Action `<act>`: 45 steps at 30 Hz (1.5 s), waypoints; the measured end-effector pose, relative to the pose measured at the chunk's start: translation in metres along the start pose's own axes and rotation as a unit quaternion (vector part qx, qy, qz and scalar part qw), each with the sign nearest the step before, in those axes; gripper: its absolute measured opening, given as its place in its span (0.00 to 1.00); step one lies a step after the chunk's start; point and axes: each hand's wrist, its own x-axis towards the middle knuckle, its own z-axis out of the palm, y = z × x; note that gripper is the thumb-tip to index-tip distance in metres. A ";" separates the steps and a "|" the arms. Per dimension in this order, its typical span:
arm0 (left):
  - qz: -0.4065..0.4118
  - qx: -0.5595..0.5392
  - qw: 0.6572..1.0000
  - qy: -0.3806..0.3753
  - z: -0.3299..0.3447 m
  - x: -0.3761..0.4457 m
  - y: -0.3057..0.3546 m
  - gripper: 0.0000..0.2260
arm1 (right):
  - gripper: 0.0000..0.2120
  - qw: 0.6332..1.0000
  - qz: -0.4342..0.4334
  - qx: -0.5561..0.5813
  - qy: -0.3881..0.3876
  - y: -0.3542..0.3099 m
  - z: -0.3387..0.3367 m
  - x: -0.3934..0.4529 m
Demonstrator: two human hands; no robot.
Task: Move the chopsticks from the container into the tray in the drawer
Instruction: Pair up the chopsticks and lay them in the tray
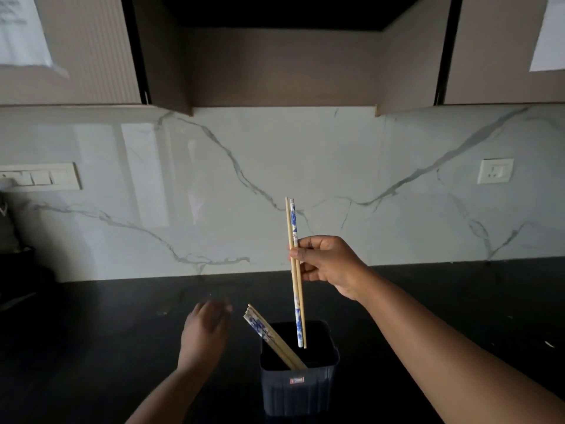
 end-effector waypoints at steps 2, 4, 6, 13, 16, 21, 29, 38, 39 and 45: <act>-0.019 -0.118 0.991 -0.057 -0.015 0.011 0.053 0.05 | 0.05 1.000 0.000 0.006 -0.011 -0.003 0.006 -0.002; -0.032 -0.184 0.963 -0.192 -0.023 0.017 0.095 0.13 | 0.04 1.000 -0.005 0.012 -0.015 -0.005 0.012 -0.004; -0.034 -0.188 0.936 -0.295 -0.023 0.014 0.123 0.14 | 0.04 0.999 -0.012 0.029 -0.022 -0.009 0.016 -0.007; -0.097 -0.261 0.917 -0.287 -0.012 0.004 0.150 0.09 | 0.04 0.999 -0.028 0.026 -0.012 -0.021 0.011 -0.016; -0.102 -0.273 0.914 -0.283 -0.009 0.007 0.151 0.09 | 0.03 1.000 -0.028 0.002 0.000 -0.025 0.004 -0.016; -0.170 -0.350 0.873 -0.295 -0.012 0.015 0.146 0.10 | 0.07 0.981 -0.134 -0.142 0.010 -0.045 -0.019 -0.017; -0.205 -0.397 0.828 -0.338 -0.012 0.020 0.144 0.11 | 0.13 0.600 -0.519 -0.605 -0.064 -0.003 -0.028 -0.039; -0.196 -0.352 0.819 -0.408 -0.007 0.014 0.145 0.08 | 0.10 0.555 -0.572 -0.601 -0.061 0.012 -0.037 -0.043; -0.196 -0.350 0.819 -0.410 -0.007 0.013 0.146 0.08 | 0.10 0.557 -0.571 -0.600 -0.059 0.011 -0.037 -0.044; -0.210 -0.363 0.816 -0.398 -0.005 0.011 0.146 0.11 | 0.14 0.609 -0.553 -0.565 -0.064 0.008 -0.034 -0.050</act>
